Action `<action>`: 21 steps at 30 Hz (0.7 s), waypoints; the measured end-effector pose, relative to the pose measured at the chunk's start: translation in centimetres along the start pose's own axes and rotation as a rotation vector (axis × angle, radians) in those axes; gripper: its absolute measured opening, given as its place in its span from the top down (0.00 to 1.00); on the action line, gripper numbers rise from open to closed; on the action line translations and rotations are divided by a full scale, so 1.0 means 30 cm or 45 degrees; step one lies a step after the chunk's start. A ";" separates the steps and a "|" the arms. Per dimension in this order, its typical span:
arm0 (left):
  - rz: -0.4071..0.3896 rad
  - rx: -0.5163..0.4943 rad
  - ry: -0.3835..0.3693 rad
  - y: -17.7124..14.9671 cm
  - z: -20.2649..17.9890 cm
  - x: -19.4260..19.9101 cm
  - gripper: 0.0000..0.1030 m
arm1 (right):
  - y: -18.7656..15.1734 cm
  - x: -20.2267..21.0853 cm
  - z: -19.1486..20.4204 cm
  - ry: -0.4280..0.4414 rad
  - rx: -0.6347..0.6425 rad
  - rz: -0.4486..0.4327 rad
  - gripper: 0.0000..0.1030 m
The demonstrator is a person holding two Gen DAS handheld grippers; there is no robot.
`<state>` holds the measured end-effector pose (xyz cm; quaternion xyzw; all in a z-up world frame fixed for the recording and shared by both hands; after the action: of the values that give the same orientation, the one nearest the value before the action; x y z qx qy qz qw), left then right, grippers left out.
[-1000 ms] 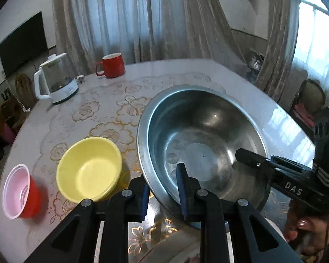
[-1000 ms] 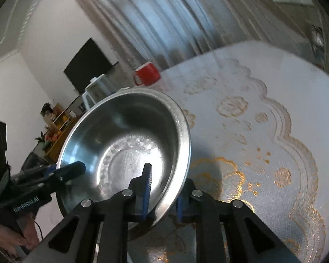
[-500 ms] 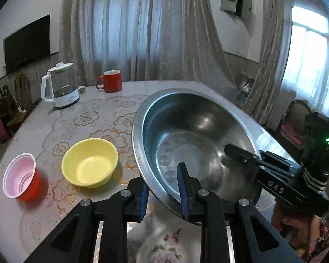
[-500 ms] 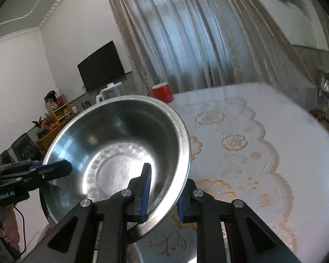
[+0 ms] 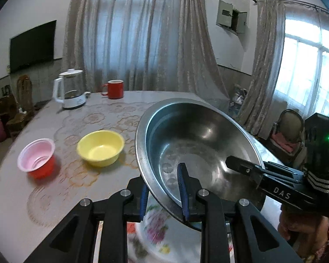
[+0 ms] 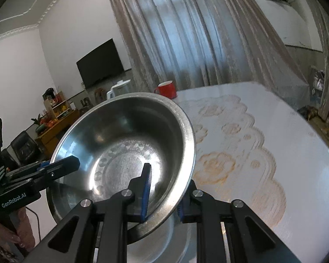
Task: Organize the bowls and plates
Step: 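Carry the steel basin with both grippers away from the plate stack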
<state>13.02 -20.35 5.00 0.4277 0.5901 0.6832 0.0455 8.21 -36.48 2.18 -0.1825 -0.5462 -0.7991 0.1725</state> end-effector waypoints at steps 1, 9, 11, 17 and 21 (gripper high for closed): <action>-0.001 0.005 0.012 -0.019 0.008 0.023 0.75 | -0.018 0.006 0.017 0.006 -0.003 0.015 0.82; 0.001 0.085 0.032 -0.131 0.062 0.129 0.75 | -0.132 0.042 0.121 0.027 0.012 0.083 0.82; -0.016 0.088 0.047 -0.155 0.070 0.160 0.76 | -0.147 0.039 0.140 0.042 0.002 0.095 0.82; -0.023 0.141 0.095 -0.205 0.128 0.225 0.76 | -0.185 0.041 0.221 0.081 0.024 0.129 0.82; -0.033 0.142 0.140 -0.231 0.147 0.264 0.76 | -0.201 0.041 0.284 0.105 0.059 0.149 0.82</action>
<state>7.78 -10.40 3.06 0.3837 0.6344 0.6710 -0.0022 5.15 -26.53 0.77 -0.1768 -0.5453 -0.7818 0.2455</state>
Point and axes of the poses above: each gripper's, at about its wrist camera, not at the fingertips, and x roughly against the way its jaws point, z to its left, y to its top, the point moved 3 cm from there along -x, roughly the way its jaws point, and after that the axes turned 4 degrees about -x, right-handed, at the moved point
